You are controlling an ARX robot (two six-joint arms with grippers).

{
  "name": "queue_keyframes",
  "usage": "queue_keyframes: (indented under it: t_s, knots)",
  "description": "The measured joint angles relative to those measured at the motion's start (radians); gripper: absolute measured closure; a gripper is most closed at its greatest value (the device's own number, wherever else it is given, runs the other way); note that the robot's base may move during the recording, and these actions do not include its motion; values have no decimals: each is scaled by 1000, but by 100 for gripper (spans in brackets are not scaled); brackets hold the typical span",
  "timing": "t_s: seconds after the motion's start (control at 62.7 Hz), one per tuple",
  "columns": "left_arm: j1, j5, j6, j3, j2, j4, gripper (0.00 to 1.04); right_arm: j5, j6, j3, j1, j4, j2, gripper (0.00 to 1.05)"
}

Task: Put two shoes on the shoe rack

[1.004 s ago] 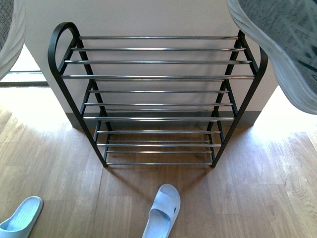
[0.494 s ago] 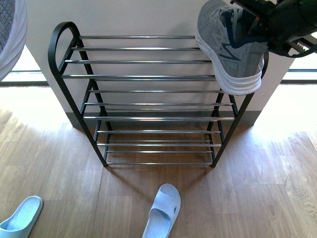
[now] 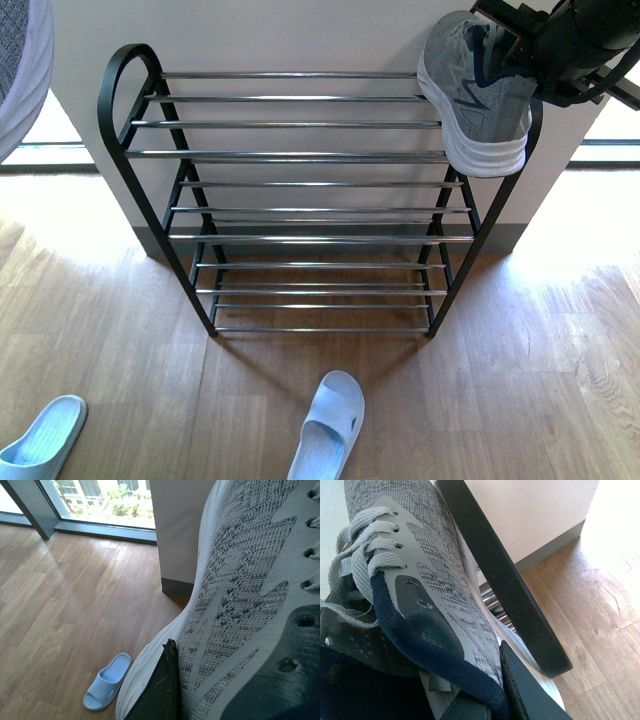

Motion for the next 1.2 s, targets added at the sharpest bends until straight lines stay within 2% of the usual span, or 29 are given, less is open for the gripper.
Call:
queue_keyframes:
  t_s: [0.096,0.128,0.351,0.462,0.654,0.765,0.877,1.004,1.084,1.196]
  knots:
    - [0,0,0,0,0,0,103,-8,-15,0,-2,7,1,103]
    - [0,0,0,0,0,0,103,-9,-19,-4,-3,20,1,98]
    - [0,-1,0,0,0,0,103,-47,-57,-124,-5,131,-89,63]
    - [0,0,0,0,0,0,103,-111,-74,-253,-5,200,-230,40]
    - [0,0,0,0,0,0,103,-228,-119,-490,-18,286,-489,8]
    - [0,0,0,0,0,0,103,-330,-180,-695,-44,341,-711,9]
    - [0,0,0,0,0,0,103,-391,-235,-826,-70,376,-864,9]
    - [0,0,0,0,0,0,103,-478,-339,-1036,-156,420,-1114,9]
    - [0,0,0,0,0,0,103,-494,-351,-1148,-218,505,-1183,9]
    - [0,0,0,0,0,0,103,-494,-350,-1186,-240,539,-1185,9]
